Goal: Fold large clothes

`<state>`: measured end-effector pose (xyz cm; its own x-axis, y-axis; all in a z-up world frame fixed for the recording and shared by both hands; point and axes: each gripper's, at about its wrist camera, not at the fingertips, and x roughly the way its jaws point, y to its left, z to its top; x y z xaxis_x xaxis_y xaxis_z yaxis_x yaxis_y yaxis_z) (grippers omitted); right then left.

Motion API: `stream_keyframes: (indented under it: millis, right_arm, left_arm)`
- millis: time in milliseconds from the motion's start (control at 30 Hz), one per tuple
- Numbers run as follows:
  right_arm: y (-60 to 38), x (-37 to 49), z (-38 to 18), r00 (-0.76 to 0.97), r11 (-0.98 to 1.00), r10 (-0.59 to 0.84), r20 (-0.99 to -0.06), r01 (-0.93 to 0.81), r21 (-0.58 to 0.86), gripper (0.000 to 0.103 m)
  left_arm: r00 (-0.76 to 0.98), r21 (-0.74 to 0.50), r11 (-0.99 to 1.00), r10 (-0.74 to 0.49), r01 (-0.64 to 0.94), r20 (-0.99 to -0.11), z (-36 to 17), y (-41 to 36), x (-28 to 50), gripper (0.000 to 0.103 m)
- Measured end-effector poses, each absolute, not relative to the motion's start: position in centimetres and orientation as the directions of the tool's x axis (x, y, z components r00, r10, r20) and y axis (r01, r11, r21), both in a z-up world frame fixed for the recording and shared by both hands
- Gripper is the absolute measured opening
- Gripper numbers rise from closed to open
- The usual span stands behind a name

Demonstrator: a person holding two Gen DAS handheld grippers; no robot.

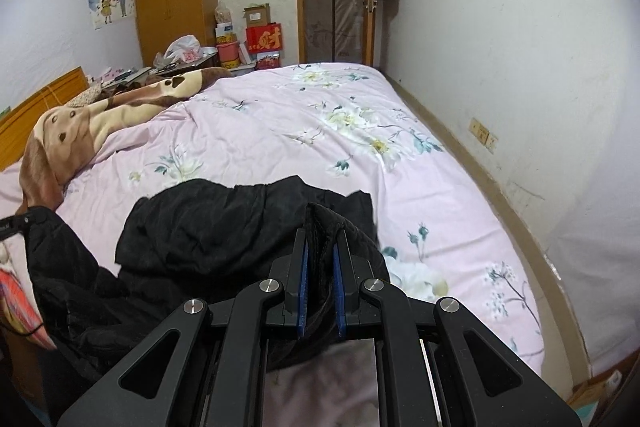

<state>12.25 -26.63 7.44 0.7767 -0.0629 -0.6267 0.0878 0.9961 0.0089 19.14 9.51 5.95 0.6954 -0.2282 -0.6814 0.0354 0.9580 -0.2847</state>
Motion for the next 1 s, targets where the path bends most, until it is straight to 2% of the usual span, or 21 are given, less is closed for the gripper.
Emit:
stream_keyframes:
  millis: [467, 1000]
  right_arm:
    - [-27.9, 22.5, 7.4, 0.707, 0.992, -0.103, -0.699, 0.123, -0.022, 0.011]
    - [-29.0, 32.7, 3.5, 0.604, 0.985, -0.158, -0.782, 0.149, -0.084, 0.013]
  left_arm:
    - [0.666, -0.241, 0.97, -0.165, -0.024, -0.727, 5.4, 7.9, 30.5, 0.016]
    - [0.605, -0.191, 0.976, -0.088, -0.108, -0.791, 1.1, 7.6, 40.0, 0.016]
